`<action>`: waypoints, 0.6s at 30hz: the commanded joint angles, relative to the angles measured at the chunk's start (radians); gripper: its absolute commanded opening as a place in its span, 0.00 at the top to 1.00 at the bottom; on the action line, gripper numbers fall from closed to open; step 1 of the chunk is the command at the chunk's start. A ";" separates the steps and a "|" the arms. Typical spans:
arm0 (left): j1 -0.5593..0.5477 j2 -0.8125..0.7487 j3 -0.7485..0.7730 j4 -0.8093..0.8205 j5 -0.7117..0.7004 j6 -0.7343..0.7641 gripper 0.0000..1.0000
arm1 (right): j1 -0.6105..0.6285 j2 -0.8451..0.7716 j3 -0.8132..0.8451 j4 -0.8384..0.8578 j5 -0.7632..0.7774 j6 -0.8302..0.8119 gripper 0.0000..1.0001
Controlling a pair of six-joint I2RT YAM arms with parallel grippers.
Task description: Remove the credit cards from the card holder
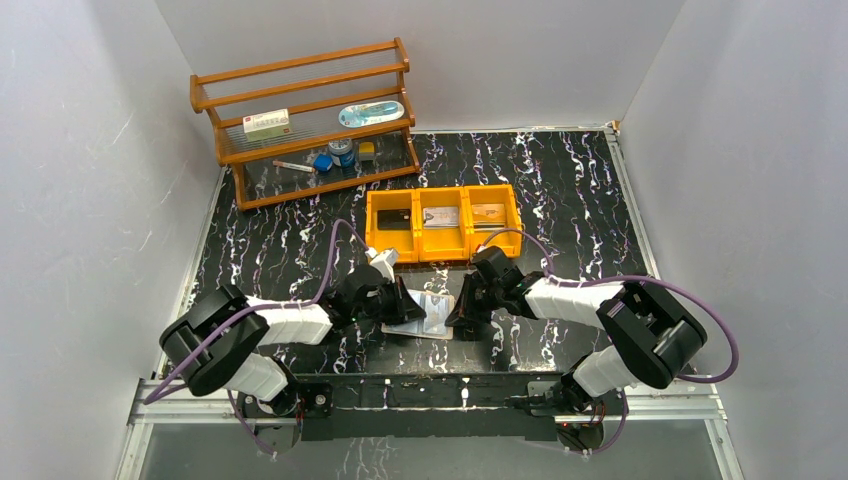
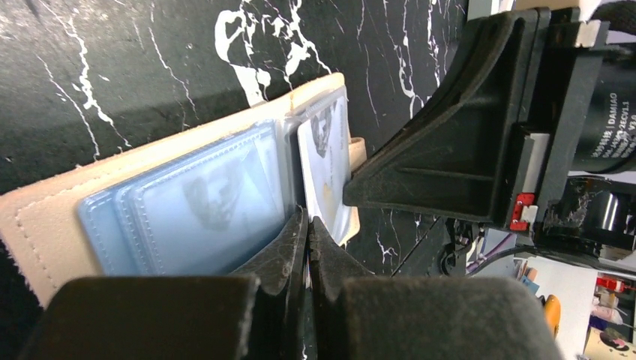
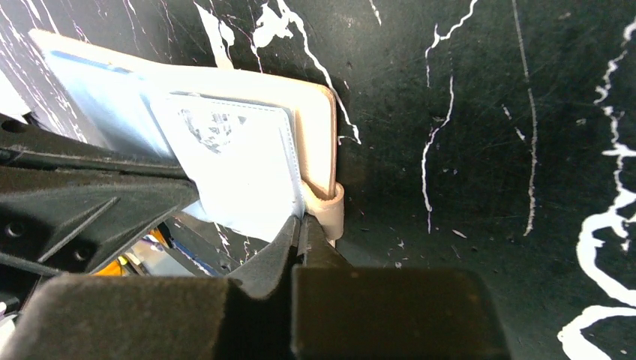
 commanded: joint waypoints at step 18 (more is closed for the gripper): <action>-0.026 0.016 0.006 0.036 0.117 -0.017 1.00 | -0.034 0.049 -0.046 0.053 0.037 -0.023 1.00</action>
